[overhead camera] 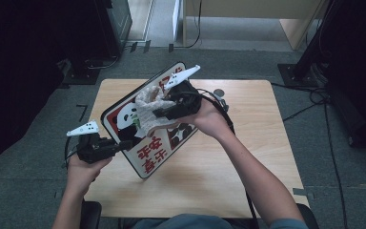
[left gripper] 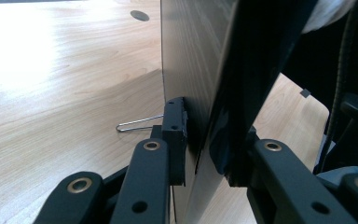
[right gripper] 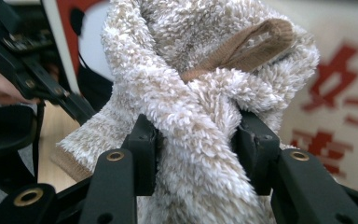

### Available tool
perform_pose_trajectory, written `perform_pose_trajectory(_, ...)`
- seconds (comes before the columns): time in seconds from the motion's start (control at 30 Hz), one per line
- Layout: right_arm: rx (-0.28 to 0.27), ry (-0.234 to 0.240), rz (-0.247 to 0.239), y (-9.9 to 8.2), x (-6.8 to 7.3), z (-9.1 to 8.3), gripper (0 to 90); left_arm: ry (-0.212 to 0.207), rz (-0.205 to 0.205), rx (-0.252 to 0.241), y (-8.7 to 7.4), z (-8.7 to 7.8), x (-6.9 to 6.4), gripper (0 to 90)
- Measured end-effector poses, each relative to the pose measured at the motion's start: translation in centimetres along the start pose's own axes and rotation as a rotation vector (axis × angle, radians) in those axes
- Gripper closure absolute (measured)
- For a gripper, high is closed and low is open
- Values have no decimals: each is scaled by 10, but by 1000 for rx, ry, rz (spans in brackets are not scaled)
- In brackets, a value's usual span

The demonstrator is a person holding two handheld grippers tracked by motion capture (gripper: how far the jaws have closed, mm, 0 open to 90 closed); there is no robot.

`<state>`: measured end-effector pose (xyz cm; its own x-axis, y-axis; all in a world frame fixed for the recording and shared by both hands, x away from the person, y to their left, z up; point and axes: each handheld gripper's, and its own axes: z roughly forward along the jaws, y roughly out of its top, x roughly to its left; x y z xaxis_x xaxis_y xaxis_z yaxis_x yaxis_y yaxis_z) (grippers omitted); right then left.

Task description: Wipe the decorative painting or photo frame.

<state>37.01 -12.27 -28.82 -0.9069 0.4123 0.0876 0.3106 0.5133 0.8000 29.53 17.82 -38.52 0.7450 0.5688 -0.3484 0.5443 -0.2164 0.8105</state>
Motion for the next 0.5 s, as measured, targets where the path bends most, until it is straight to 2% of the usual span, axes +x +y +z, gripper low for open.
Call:
perform_pose_trajectory(0.17,-13,-1,-33,19,7,0,566,-1,-1,0,0,0,0,752)
perform_pose_trajectory(0.27,-13,-2,-33,26,8,3,565,4,2,-1,0,0,0,754)
perform_pose_trajectory(0.5,0,-11,-35,23,7,11,565,6,-2,-2,0,0,0,760)
